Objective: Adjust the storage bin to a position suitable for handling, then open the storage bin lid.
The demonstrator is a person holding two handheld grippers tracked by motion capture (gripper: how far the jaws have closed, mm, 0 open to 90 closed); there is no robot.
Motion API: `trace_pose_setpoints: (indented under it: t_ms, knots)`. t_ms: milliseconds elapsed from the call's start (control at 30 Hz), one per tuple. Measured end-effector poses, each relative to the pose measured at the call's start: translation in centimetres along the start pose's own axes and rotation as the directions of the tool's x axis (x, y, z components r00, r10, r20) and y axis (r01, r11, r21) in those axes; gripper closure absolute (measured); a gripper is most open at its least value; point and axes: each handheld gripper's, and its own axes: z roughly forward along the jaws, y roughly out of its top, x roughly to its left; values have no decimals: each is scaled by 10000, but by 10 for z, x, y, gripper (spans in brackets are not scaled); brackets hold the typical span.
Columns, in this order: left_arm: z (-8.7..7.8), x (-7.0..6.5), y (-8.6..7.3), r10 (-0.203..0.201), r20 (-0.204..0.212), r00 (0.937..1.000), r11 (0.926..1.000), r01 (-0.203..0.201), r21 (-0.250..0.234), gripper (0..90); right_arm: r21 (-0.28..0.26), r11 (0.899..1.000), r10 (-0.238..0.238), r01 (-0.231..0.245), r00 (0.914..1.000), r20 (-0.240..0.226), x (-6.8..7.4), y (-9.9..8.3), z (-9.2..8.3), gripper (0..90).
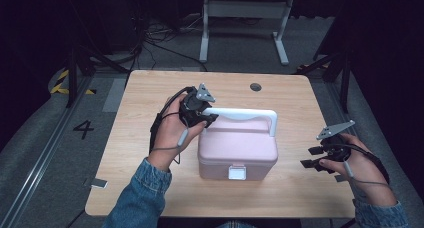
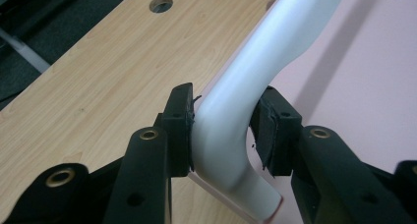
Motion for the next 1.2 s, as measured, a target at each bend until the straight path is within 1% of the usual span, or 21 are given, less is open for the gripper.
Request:
trace_pose_setpoints:
  t_ms: [33, 133, 200, 267, 400, 533, 633, 667, 700, 733, 800, 867, 1000, 1067, 1200]
  knots:
    - [-2, -2, 0, 30, -7, 10000, 10000, -30, -6, 635, 0, 10000, -3, 3, 10000, 0, 0, 0, 0, 396]
    - [-8, -6, 1, 299, -48, 9995, 9996, -299, 1, 640, -70, 10000, 17, -17, 10000, -20, 0, -1, -1, 395]
    - [-9, -7, 0, 313, -49, 9995, 9995, -313, -28, 641, -59, 10000, 38, -38, 10000, -38, 1, -1, -2, 395]
    - [-10, -7, 0, 356, -24, 9994, 9992, -356, -204, 644, -133, 9999, 9, -8, 10000, 43, 0, -1, -2, 395]
    - [-12, -6, 2, 376, 58, 9993, 9992, -375, -163, 645, -200, 9998, -10, 12, 9999, 100, 1, 0, -3, 395]
    - [-14, -1, 5, 354, 172, 9992, 9990, -349, -266, 647, -478, 9988, -116, 124, 9998, 169, 2, 4, -5, 398]
    - [-15, 2, 8, 267, 194, 9995, 9990, -260, -373, 646, -551, 9984, -108, 121, 9997, 236, 2, 4, -6, 400]
    - [-15, 3, 8, 258, 224, 9994, 9990, -249, -383, 647, -613, 9979, -176, 194, 9994, 296, 2, 4, -6, 400]
    - [-16, 4, 9, 240, 287, 9993, 9990, -229, -378, 646, -636, 9977, -206, 226, 9993, 328, 3, 4, -7, 401]
    - [-17, 6, 9, 165, 399, 9991, 9986, -145, -516, 647, -688, 9974, -205, 230, 9991, 360, 4, 5, -8, 405]
    - [-18, 9, 9, 61, 534, 9986, 9982, -29, -605, 647, -860, 9960, -215, 245, 9991, 367, 6, 6, -11, 415]
    - [-19, 11, 10, 36, 545, 9985, 9978, 0, -665, 646, -1010, 9946, -201, 242, 9990, 408, 8, 7, -13, 429]
    - [-21, 13, 16, 134, 463, 9988, 9981, -105, -608, 646, -1211, 9926, -86, 132, 9992, 385, 11, 8, -17, 455]
    - [-21, 16, 18, 77, 457, 9989, 9979, -48, -651, 646, -1290, 9915, -88, 139, 9992, 402, 11, 9, -18, 469]
    - [-19, 21, 19, -51, 488, 9988, 9976, 85, -689, 645, -1504, 9886, -44, 87, 9996, 287, 13, 9, -21, 494]
